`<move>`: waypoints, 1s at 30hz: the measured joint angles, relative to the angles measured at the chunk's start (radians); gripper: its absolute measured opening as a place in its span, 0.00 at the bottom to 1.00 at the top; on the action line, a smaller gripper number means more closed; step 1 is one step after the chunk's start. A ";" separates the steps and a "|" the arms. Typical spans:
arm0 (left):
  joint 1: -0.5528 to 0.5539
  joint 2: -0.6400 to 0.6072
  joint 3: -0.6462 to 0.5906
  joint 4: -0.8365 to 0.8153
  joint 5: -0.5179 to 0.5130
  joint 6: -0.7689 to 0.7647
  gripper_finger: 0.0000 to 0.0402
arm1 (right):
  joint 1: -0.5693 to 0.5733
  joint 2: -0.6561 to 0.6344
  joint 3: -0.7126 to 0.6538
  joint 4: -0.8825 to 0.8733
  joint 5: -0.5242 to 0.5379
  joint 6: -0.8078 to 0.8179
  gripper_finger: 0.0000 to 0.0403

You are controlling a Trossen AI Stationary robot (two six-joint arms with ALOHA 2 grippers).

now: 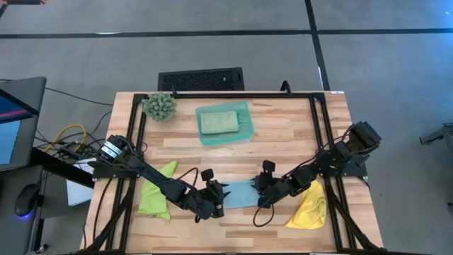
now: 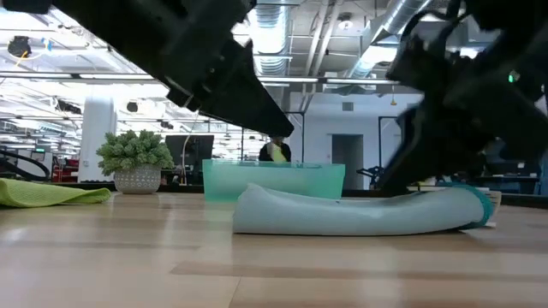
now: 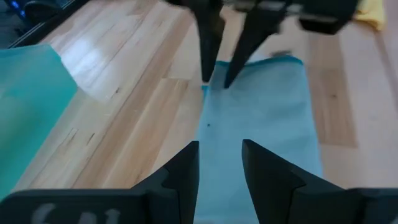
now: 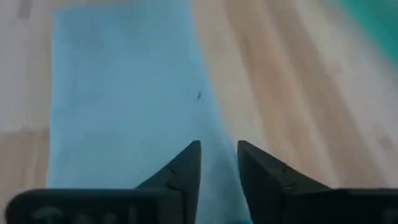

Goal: Fold microfiber towels
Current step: Fold the blue towel, then put the blue towel into the bin

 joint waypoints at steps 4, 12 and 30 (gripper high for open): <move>0.019 0.000 0.000 -0.030 0.014 -0.033 0.28 | 0.018 -0.038 0.000 -0.002 0.090 -0.005 0.38; 0.037 0.000 0.000 -0.224 0.079 -0.158 0.28 | 0.054 -0.038 0.000 -0.008 0.081 0.003 0.39; 0.001 0.000 0.000 -0.404 0.158 -0.267 0.28 | -0.014 -0.007 0.003 0.269 -0.078 0.079 0.26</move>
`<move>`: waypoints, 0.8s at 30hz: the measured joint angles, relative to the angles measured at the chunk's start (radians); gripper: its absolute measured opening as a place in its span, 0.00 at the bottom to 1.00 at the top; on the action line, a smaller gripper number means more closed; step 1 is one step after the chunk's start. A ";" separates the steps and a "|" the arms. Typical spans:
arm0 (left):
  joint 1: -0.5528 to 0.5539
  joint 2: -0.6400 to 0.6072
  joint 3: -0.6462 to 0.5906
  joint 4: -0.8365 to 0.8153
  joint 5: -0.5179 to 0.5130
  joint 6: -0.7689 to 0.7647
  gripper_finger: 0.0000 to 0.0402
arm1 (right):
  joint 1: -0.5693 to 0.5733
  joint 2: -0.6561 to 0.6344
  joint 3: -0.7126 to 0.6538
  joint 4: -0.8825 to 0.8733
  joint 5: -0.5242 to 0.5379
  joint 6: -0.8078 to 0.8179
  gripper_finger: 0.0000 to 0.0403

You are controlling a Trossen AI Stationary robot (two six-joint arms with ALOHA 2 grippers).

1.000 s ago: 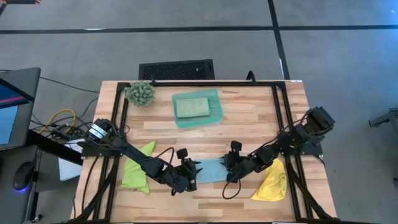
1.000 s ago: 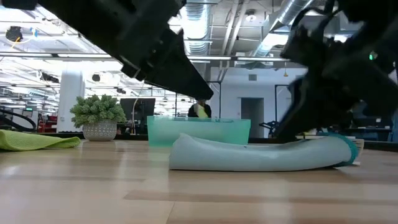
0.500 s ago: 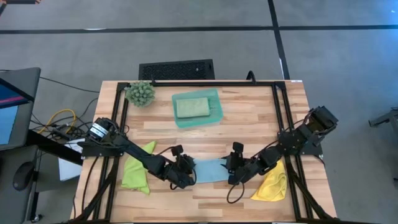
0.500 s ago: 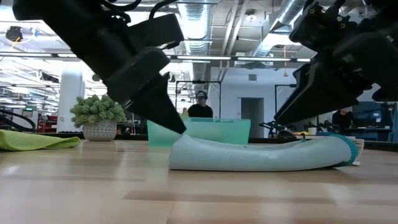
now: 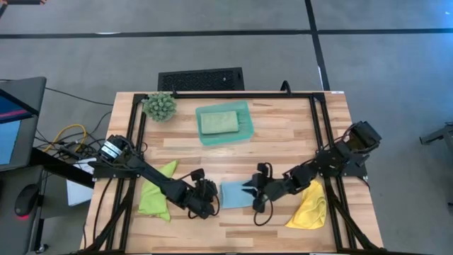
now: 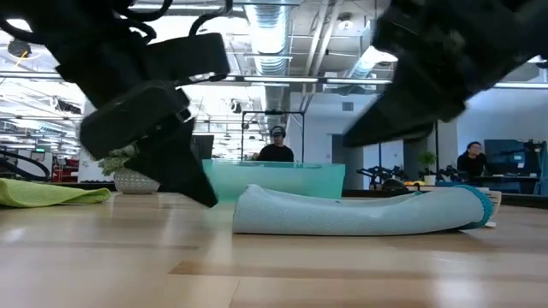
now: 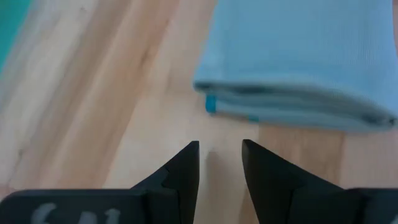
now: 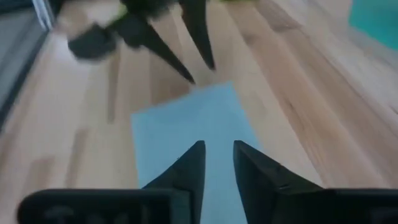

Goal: Fold microfiber towels
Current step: Put the blue towel into the bin

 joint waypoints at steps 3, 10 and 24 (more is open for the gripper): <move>0.002 0.000 0.000 0.029 -0.021 0.026 0.28 | -0.030 0.050 0.009 0.129 -0.068 -0.003 0.20; 0.011 0.001 -0.064 0.157 -0.033 0.051 0.28 | -0.116 0.238 0.102 0.209 -0.080 -0.006 0.03; 0.041 0.000 -0.237 0.477 -0.045 0.057 0.28 | -0.144 0.380 0.226 0.207 -0.134 -0.043 0.03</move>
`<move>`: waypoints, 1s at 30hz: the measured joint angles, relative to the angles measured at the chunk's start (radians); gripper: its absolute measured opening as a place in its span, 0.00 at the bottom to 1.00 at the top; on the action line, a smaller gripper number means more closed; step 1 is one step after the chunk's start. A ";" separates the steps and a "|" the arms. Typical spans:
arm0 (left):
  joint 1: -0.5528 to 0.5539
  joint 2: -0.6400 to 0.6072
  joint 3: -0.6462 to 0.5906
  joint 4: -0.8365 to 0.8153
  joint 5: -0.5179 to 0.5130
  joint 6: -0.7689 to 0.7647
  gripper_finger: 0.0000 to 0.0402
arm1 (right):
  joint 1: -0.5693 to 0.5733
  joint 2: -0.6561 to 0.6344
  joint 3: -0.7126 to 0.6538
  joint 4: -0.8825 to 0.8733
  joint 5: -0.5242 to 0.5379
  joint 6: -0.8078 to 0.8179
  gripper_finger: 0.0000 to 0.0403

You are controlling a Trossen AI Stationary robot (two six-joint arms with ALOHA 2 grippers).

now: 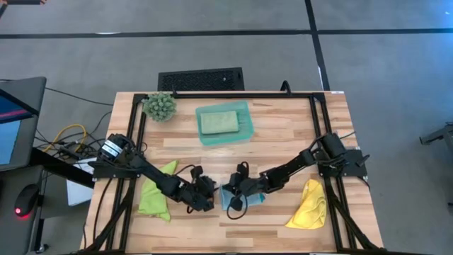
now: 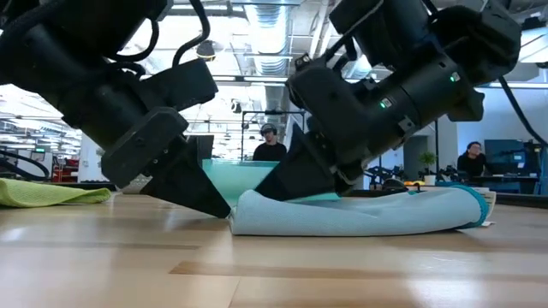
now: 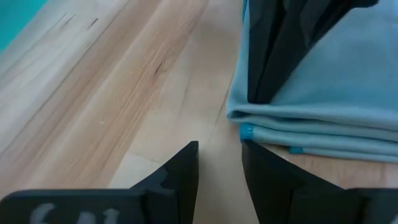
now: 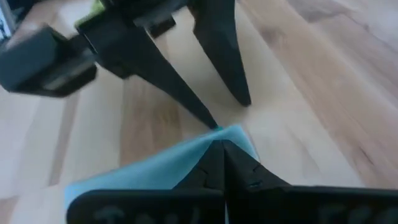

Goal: Fold microfiber towels
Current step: Put the blue towel into the bin

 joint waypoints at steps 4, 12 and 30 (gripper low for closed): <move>0.004 0.000 -0.004 0.015 0.006 0.001 0.28 | 0.000 -0.002 0.005 0.003 0.001 0.000 0.03; 0.012 0.002 -0.004 0.032 -0.051 0.019 0.28 | 0.013 -0.003 0.005 0.033 -0.031 -0.023 0.06; -0.014 -0.059 0.050 -0.074 -0.034 0.071 0.28 | 0.053 -0.083 0.004 -0.019 -0.004 -0.149 0.04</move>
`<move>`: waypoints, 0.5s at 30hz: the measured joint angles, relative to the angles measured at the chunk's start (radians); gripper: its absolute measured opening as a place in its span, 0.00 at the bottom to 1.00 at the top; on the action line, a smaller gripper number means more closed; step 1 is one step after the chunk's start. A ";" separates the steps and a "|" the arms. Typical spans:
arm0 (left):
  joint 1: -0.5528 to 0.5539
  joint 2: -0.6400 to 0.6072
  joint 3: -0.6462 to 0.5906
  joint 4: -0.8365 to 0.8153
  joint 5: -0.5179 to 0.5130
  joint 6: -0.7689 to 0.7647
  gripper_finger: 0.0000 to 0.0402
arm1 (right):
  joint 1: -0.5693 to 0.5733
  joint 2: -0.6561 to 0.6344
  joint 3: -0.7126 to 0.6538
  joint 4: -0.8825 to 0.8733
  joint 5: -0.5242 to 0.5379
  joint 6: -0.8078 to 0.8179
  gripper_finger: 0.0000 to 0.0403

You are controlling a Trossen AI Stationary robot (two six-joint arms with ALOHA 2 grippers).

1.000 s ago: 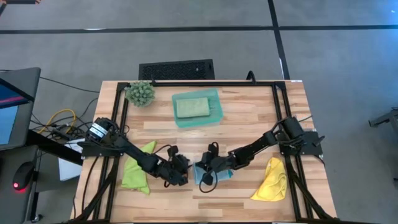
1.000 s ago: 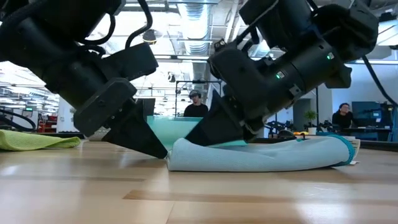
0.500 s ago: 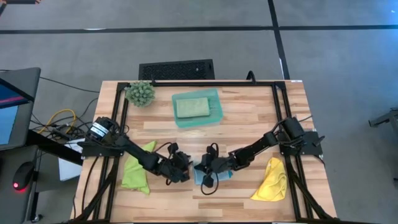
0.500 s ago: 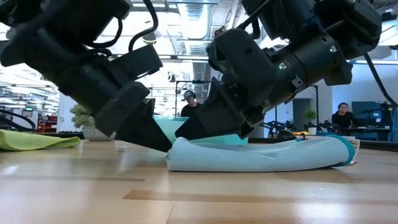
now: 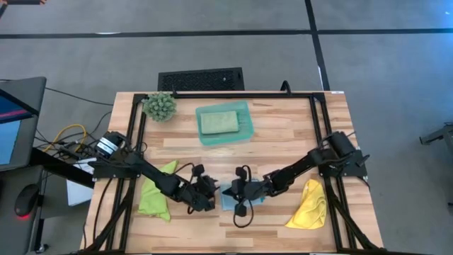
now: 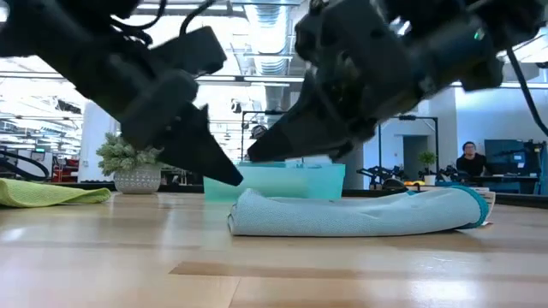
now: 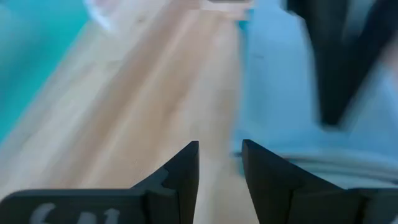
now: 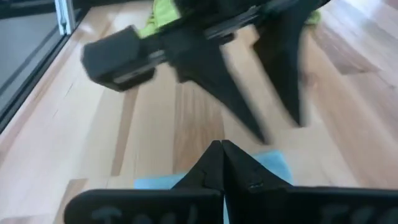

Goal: Fold microfiber towels
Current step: Put the blue towel into the bin

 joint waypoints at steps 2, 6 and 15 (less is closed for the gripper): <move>-0.019 -0.001 0.002 -0.002 0.041 0.021 0.28 | 0.012 -0.034 -0.001 -0.041 0.005 -0.017 0.04; -0.052 0.013 0.000 -0.004 0.110 0.049 0.28 | 0.047 -0.077 0.000 -0.070 -0.027 -0.032 0.10; -0.033 0.064 -0.008 0.058 0.133 0.061 0.28 | 0.141 -0.014 0.007 -0.084 -0.012 -0.189 0.44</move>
